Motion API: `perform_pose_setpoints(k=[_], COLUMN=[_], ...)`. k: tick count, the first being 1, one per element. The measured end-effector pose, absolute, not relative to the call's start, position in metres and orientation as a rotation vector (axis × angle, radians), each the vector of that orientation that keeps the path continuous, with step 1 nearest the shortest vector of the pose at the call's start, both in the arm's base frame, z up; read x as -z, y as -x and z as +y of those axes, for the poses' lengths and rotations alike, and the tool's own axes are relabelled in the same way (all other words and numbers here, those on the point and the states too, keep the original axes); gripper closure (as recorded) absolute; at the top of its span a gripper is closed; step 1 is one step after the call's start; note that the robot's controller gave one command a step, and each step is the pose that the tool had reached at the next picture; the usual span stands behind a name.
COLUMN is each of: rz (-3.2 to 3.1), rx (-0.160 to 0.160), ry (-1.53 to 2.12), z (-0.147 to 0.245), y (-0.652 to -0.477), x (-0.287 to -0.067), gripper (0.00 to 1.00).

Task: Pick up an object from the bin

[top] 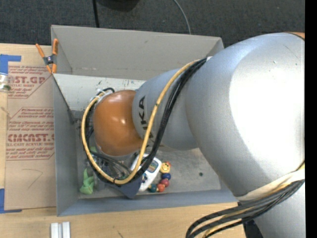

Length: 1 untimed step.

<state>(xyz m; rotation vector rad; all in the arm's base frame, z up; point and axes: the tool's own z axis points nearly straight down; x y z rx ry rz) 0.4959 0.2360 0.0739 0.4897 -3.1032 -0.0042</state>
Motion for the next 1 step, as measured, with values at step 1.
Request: perform_pose_setpoints(k=[1], rz=[-3.091], rx=[0.001], ry=[-0.529], z=[0.2389], y=[-0.4973], x=[-0.1266], gripper=[1.00])
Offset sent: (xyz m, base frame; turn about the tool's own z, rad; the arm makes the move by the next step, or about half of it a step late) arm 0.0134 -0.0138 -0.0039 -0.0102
